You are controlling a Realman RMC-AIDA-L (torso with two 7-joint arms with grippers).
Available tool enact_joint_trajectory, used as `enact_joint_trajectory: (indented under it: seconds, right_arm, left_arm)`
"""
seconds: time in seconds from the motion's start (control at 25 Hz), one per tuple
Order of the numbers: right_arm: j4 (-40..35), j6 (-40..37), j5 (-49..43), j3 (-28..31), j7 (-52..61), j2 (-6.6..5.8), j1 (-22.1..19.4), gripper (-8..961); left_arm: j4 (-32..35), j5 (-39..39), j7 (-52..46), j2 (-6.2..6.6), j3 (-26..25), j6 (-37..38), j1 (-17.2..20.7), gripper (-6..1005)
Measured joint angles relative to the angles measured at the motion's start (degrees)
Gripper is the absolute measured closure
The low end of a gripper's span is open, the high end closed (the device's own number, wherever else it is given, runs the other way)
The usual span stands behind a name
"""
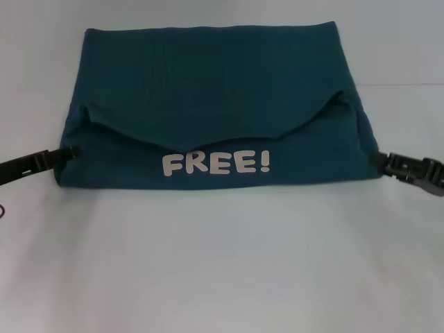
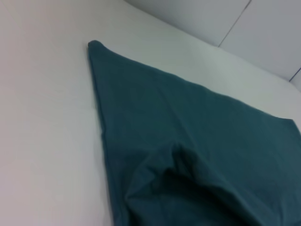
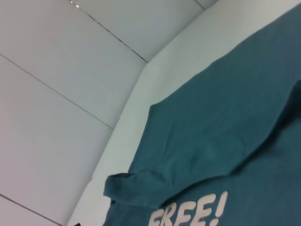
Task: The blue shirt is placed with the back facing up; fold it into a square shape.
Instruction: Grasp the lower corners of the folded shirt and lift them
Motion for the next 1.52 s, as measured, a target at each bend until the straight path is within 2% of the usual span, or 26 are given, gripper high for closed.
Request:
enact_joint_trajectory:
  seconds: [0.48, 0.72, 1.16, 1.52]
  right_arm:
    - [2.06, 1.15, -0.06, 0.08, -1.4, -0.31, 0.22, 374]
    - [2.2, 1.2, -0.06, 0.13, -1.43, -0.33, -0.22, 377]
    - [2.27, 1.16, 0.14, 0.13, -1.47, -0.36, -0.9, 383]
    - [2.27, 1.19, 0.12, 0.12, -1.48, -0.26, -0.9, 387]
  left_arm:
    - [-4.36, 0.16, -0.35, -0.29, 0.29, -2.92, -1.55, 224]
    - [-4.68, 0.16, -0.42, -0.97, 1.39, -3.04, -1.55, 232]
    - [-4.85, -0.21, -1.25, -1.11, 1.07, -5.55, -1.59, 246]
    - [-5.07, 0.8, -1.82, -1.24, 3.75, -6.54, -2.07, 258]
